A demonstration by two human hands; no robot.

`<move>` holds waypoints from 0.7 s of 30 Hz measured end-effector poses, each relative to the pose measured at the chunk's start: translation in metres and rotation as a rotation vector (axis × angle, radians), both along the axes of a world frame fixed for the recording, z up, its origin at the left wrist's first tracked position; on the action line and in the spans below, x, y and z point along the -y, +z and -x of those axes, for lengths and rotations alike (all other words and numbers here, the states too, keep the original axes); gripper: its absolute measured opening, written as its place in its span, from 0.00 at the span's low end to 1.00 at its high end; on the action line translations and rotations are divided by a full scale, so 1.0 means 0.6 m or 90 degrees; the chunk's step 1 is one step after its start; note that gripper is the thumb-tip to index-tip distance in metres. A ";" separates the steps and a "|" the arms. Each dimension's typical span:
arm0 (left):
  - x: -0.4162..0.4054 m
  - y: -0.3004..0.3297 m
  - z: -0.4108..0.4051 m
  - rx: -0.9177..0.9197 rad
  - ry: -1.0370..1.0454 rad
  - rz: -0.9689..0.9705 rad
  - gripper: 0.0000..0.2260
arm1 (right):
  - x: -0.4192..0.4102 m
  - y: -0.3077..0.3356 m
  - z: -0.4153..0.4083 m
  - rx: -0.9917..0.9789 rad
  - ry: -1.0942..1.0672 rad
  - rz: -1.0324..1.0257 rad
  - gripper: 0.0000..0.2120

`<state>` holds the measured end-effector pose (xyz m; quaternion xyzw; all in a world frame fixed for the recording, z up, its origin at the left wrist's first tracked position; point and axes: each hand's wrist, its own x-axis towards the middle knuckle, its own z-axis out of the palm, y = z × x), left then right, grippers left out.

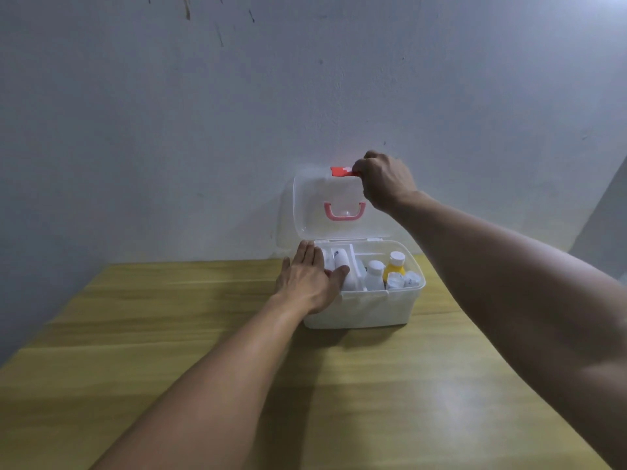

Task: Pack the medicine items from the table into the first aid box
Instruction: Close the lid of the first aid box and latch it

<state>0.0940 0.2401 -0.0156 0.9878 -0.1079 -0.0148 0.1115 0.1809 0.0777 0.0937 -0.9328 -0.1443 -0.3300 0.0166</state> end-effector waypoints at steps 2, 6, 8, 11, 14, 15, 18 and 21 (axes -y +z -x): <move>0.000 -0.001 0.000 -0.004 0.001 -0.003 0.35 | 0.004 0.003 0.007 -0.012 0.008 0.010 0.11; 0.001 -0.005 0.003 0.000 0.001 -0.015 0.35 | 0.017 0.003 0.013 -0.089 -0.002 -0.009 0.18; 0.000 -0.004 0.002 0.002 0.000 -0.013 0.35 | 0.016 0.008 0.014 -0.110 -0.018 -0.034 0.21; 0.001 -0.001 -0.002 -0.006 0.009 -0.008 0.35 | 0.008 0.020 0.015 -0.102 -0.010 -0.029 0.20; 0.004 -0.003 -0.001 -0.010 0.011 -0.001 0.35 | 0.006 0.031 0.017 -0.086 -0.003 0.004 0.13; 0.004 -0.004 -0.002 -0.013 0.012 0.005 0.35 | 0.007 0.035 0.019 -0.083 -0.002 0.006 0.12; 0.002 -0.003 -0.007 -0.018 0.014 0.003 0.35 | 0.006 0.047 0.042 -0.075 0.013 -0.004 0.12; -0.001 -0.007 -0.004 0.027 -0.003 0.062 0.33 | 0.010 0.055 0.084 -0.081 0.029 -0.024 0.11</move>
